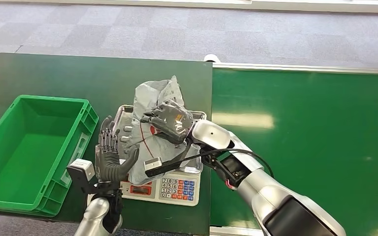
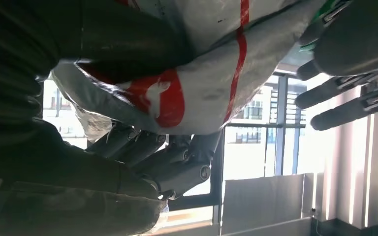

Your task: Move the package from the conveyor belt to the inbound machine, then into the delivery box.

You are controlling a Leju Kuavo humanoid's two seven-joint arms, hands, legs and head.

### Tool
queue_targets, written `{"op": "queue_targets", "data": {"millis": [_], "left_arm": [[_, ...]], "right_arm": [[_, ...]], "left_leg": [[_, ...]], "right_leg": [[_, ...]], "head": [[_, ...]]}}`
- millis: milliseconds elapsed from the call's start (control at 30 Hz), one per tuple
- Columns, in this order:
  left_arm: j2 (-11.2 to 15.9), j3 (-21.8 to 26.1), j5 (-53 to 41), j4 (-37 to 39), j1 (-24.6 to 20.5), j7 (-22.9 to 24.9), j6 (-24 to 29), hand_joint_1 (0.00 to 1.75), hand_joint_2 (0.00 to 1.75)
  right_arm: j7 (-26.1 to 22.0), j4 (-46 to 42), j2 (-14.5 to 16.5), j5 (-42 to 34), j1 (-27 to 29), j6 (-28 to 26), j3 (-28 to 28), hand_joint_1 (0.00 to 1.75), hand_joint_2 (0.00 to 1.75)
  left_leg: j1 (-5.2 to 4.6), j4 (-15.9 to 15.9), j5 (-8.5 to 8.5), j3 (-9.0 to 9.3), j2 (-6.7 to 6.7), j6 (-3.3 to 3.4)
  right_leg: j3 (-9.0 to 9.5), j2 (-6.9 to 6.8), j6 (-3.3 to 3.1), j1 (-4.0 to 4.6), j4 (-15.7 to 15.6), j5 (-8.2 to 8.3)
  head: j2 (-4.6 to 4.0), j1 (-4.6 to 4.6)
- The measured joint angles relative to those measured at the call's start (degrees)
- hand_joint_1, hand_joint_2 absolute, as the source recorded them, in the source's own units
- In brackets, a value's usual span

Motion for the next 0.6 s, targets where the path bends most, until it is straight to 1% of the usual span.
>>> {"op": "queue_targets", "data": {"millis": [100, 167, 500, 567, 600], "left_arm": [[0.00, 0.22, -0.14, -0.82, 0.59, 0.04, -0.63, 0.00, 1.75], [0.00, 0.36, -0.15, -1.18, 0.78, 0.05, -0.69, 0.00, 1.75], [0.00, 0.70, -0.21, -2.17, 1.37, 0.04, -0.77, 0.00, 1.75], [0.00, 0.85, -0.41, -2.43, 1.58, 0.19, -0.78, 0.00, 1.75], [0.00, 0.99, -0.58, -2.67, 1.75, 0.29, -0.78, 0.00, 1.75]], "right_arm": [[-1.29, -0.20, 0.55, -2.96, 0.85, 2.01, 0.14, 0.00, 1.75], [-1.61, -0.38, 0.73, -3.64, 1.23, 2.59, 0.19, 0.00, 1.75], [-1.85, -1.82, 1.21, -4.44, 2.17, 3.67, 0.55, 0.00, 1.75], [-1.16, -2.41, 1.25, -4.40, 2.31, 4.72, 0.77, 0.00, 1.75], [-0.45, -2.77, 1.27, -4.39, 2.37, 5.55, 0.94, 0.00, 1.31]], "left_leg": [[0.00, 0.00, 0.00, 0.00, 0.00, 0.00], [0.00, 0.00, 0.00, 0.00, 0.00, 0.00], [0.00, 0.00, 0.00, 0.00, 0.00, 0.00], [0.00, 0.00, 0.00, 0.00, 0.00, 0.00], [0.00, 0.00, 0.00, 0.00, 0.01, 0.00]], "right_leg": [[-0.01, 0.00, 0.00, 0.00, 0.00, 0.00], [-0.01, 0.00, 0.00, 0.00, 0.00, 0.00], [0.00, 0.00, 0.00, 0.00, 0.00, 0.00], [0.01, 0.00, 0.00, 0.00, 0.00, 0.00], [0.01, 0.00, 0.00, 0.00, 0.00, 0.00]], "head": [[0.00, -0.01], [0.00, -0.01], [0.00, 0.00], [0.00, 0.00], [0.00, -0.01]]}}
